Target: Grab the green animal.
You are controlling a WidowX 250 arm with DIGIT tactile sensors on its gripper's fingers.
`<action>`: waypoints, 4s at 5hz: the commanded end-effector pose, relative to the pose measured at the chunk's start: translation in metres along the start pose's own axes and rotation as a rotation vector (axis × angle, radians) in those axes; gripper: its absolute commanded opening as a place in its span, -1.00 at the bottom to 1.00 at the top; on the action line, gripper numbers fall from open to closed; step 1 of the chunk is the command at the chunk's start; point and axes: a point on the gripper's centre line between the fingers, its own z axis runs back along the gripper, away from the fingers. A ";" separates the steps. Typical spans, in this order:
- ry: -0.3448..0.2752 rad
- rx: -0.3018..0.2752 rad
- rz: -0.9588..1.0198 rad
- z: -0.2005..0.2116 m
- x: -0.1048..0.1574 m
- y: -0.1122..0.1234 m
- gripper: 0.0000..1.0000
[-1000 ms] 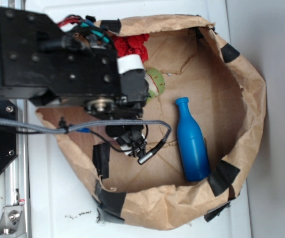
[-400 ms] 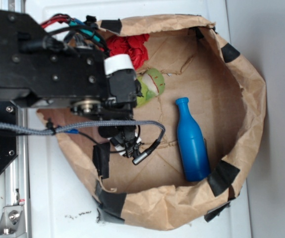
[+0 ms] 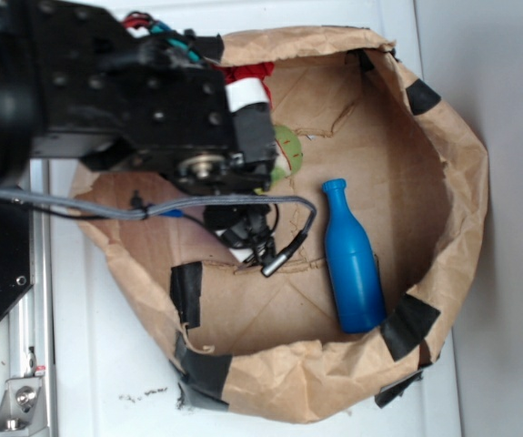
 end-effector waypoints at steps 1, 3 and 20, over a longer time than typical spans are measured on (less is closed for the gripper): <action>-0.058 -0.050 -0.032 0.026 0.026 -0.024 1.00; -0.054 -0.026 -0.047 0.019 0.031 -0.024 1.00; -0.052 -0.173 -0.351 0.096 0.004 -0.034 -1.00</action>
